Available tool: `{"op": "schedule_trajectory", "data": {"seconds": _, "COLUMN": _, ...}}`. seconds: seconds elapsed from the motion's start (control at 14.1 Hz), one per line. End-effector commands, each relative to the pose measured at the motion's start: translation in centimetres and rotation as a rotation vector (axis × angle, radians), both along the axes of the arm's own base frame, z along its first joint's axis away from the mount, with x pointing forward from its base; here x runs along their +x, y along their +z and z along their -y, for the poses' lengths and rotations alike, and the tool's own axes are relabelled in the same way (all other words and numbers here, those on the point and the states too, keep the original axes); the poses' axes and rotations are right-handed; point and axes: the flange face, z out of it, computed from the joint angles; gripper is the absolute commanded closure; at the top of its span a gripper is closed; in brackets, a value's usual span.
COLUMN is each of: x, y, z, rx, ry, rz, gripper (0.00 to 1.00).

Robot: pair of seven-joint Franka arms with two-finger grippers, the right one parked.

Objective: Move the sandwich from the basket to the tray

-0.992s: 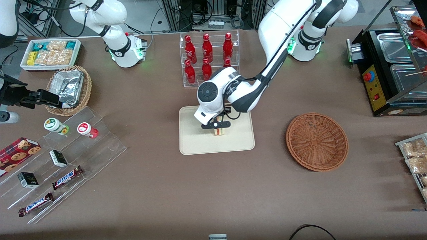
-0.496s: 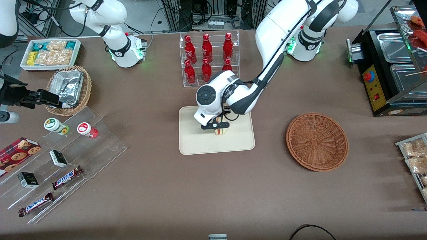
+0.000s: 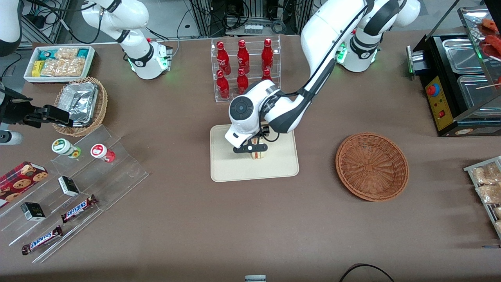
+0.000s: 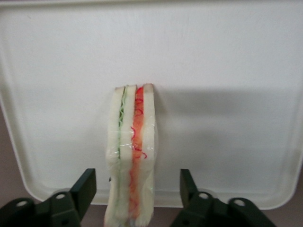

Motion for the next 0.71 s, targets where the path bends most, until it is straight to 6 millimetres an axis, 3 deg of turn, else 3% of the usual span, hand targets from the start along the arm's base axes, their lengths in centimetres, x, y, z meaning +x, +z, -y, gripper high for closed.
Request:
{"op": "schedule_trajectory", "data": {"seconds": 0.0, "x": 2.4, "y": 6.9, "z": -3.6, "rx": 0.007, "ry": 0.061, "rz": 0.030, "gripper": 0.00}}
{"op": "schedule_trajectory", "data": {"seconds": 0.21, "x": 5.8, "y": 13.4, "z": -9.0, "rx": -0.015, "ry": 0.149, "rz": 0.076, "gripper": 0.00}}
{"op": "schedule_trajectory", "data": {"seconds": 0.43, "x": 7.0, "y": 18.3, "z": -14.3, "rx": 0.024, "ry": 0.197, "rz": 0.074, "gripper": 0.00}}
{"op": "schedule_trajectory", "data": {"seconds": 0.64, "x": 8.2, "y": 22.6, "z": -21.1, "rx": 0.044, "ry": 0.199, "rz": 0.060, "gripper": 0.00}}
